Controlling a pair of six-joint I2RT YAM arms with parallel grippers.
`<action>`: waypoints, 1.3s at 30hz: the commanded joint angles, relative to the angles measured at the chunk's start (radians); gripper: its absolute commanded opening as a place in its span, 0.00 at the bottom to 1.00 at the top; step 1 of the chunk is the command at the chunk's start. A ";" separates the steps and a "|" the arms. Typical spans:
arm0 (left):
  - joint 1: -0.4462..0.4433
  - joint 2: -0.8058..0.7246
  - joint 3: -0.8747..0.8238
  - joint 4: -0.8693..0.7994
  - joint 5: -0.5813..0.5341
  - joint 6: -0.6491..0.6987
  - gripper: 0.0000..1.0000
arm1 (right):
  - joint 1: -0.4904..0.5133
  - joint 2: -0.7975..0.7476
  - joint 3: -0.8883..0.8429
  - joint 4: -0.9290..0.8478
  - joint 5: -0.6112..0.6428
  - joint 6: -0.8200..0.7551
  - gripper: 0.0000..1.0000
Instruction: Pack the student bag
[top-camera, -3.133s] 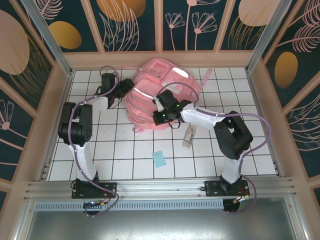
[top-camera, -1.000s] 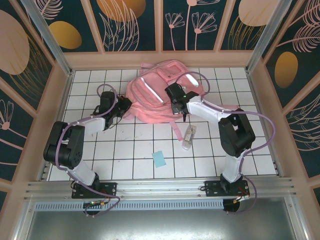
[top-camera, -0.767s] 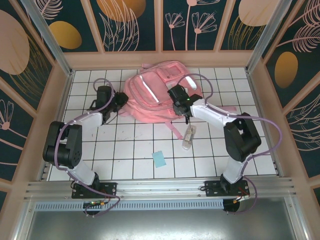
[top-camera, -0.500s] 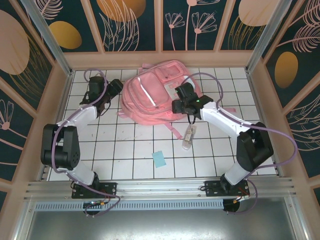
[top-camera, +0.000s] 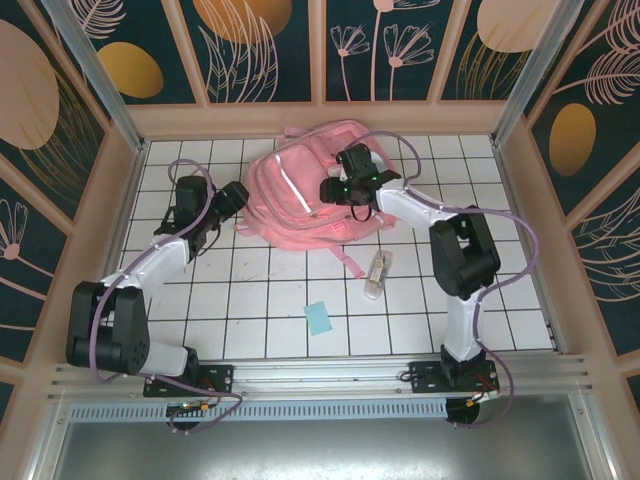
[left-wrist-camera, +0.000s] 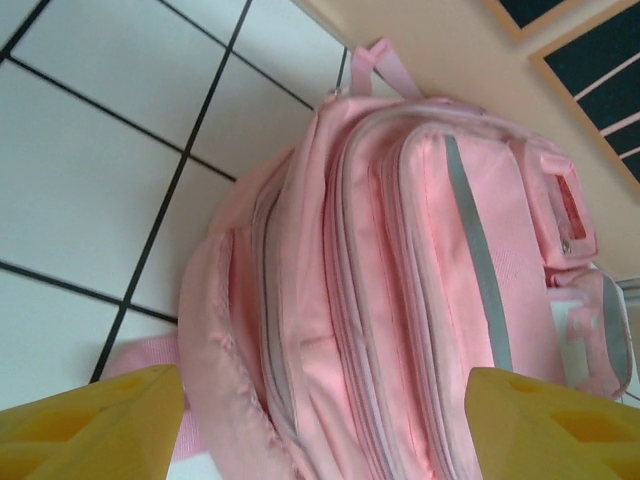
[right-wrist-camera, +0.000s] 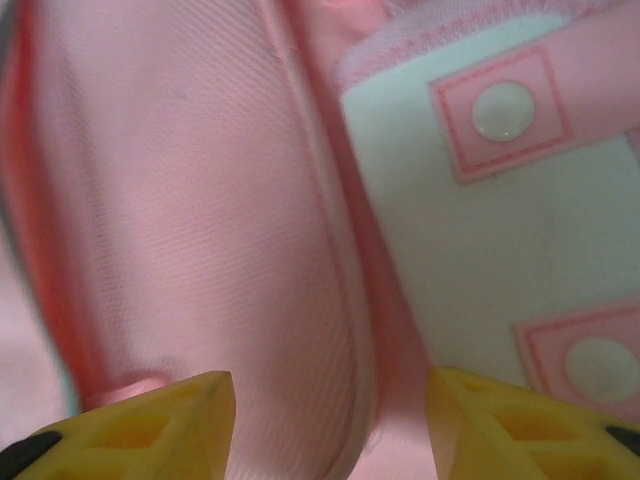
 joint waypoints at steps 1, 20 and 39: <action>-0.015 -0.035 -0.033 0.028 0.024 -0.029 0.74 | -0.020 0.050 0.059 0.016 -0.015 0.021 0.51; -0.199 0.082 0.143 -0.092 -0.030 0.059 0.72 | -0.012 -0.011 0.062 0.169 -0.253 0.275 0.00; -0.380 0.280 0.332 -0.272 -0.170 0.064 0.65 | 0.046 -0.068 0.059 0.289 -0.179 0.423 0.00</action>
